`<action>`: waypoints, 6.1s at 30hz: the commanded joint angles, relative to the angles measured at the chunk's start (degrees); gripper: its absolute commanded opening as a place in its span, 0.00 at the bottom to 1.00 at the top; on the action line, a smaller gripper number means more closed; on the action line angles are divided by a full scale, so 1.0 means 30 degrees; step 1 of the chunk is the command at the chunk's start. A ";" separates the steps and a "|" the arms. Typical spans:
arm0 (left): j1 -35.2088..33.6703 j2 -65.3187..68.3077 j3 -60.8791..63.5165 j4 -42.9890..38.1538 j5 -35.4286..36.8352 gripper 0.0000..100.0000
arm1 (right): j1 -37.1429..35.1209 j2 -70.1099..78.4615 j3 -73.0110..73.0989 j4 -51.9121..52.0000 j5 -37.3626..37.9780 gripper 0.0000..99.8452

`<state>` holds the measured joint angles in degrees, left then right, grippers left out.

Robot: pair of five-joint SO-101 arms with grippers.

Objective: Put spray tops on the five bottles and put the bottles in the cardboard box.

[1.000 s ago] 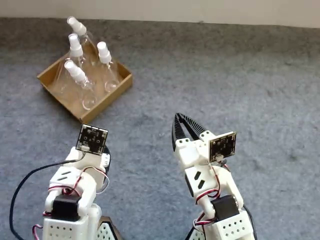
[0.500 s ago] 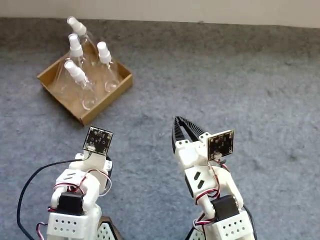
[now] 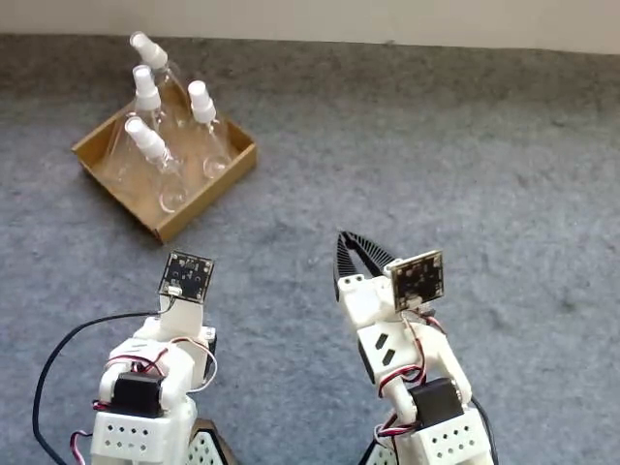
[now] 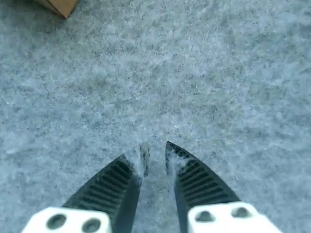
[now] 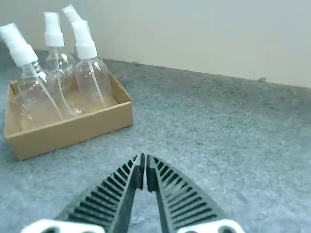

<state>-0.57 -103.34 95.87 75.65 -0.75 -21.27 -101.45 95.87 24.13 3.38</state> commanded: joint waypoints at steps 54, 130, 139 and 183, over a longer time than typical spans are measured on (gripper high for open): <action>-0.1568 -0.0278 0.0425 0.0176 0.0293 0.00 | 0.6549 -0.1333 -0.5465 1.2000 0.3722 0.01; -0.2183 -0.0278 0.0425 0.0176 0.3604 0.00 | 0.8132 -0.1275 0.2007 1.5839 -0.1114 0.01; -0.2183 -0.0278 0.0425 0.0176 0.3604 0.00 | 0.8132 -0.1275 0.2007 1.5839 -0.1114 0.01; -0.2183 -0.0278 0.0425 0.0176 0.3604 0.00 | 0.8132 -0.1275 0.2007 1.5839 -0.1114 0.01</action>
<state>-6.64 -103.34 95.87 76.00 10.33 2.46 -104.70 95.60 71.60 0.66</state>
